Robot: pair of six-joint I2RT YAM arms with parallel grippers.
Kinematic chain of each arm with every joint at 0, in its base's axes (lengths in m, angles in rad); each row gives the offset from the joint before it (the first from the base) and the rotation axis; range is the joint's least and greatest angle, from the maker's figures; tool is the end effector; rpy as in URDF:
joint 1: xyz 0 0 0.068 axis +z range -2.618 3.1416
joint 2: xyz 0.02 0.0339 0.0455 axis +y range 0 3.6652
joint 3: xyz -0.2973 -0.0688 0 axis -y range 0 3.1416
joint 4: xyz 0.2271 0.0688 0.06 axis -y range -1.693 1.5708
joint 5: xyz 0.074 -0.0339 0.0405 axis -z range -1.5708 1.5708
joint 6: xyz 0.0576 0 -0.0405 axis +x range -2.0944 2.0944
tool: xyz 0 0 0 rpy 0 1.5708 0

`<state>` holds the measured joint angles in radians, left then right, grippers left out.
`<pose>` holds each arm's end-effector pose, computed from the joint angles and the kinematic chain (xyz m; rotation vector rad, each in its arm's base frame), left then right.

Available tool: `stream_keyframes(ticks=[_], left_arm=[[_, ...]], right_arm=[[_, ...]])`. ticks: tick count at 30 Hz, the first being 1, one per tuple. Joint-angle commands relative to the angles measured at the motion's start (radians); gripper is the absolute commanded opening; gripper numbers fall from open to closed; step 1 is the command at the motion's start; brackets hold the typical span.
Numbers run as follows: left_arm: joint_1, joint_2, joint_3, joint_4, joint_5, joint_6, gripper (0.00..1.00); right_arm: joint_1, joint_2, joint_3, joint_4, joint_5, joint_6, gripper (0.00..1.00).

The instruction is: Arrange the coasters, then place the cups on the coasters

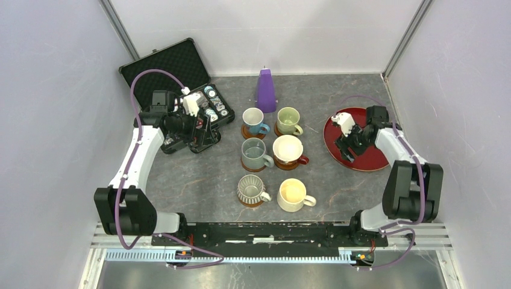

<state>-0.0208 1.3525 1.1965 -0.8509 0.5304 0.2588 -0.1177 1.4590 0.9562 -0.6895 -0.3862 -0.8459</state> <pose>0.2547 -0.0344 0.3232 0.5355 2.4138 -0.5799 0.2625 -0.0092 0.2337 -1.0259 2.4162 0.2217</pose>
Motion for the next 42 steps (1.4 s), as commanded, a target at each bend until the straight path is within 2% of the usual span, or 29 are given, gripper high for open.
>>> stream_keyframes(ticks=[1, 5, 12, 23, 30, 35, 42], left_arm=[[0.002, -0.028, 0.039, -0.019, -0.024, 0.063, 1.0], [0.002, -0.037, 0.032, -0.019, -0.027, 0.061, 1.0], [0.003, -0.046, 0.014, -0.015, -0.025, 0.064, 1.0], [0.002, -0.043, 0.001, -0.003, -0.007, 0.052, 1.0], [0.002, -0.06, -0.021, 0.006, -0.018, 0.042, 1.0], [0.004, -0.057, -0.02, -0.005, -0.026, 0.02, 1.0], [0.004, -0.012, 0.029, -0.056, -0.03, 0.005, 1.0]], right_arm=[[-0.007, 0.053, 0.032, 0.149, 0.049, 0.031, 0.75], [-0.008, 0.115, 0.035, 0.184, 0.083, 0.026, 0.76], [-0.008, 0.177, -0.017, 0.105, 0.056, -0.047, 0.75], [0.028, 0.07, -0.15, -0.034, -0.077, -0.142, 0.75], [0.053, 0.032, -0.184, -0.076, -0.082, -0.154, 0.75], [0.053, -0.031, -0.182, -0.116, -0.08, -0.159, 0.76], [0.029, -0.142, -0.057, -0.163, -0.132, -0.109, 0.86]])
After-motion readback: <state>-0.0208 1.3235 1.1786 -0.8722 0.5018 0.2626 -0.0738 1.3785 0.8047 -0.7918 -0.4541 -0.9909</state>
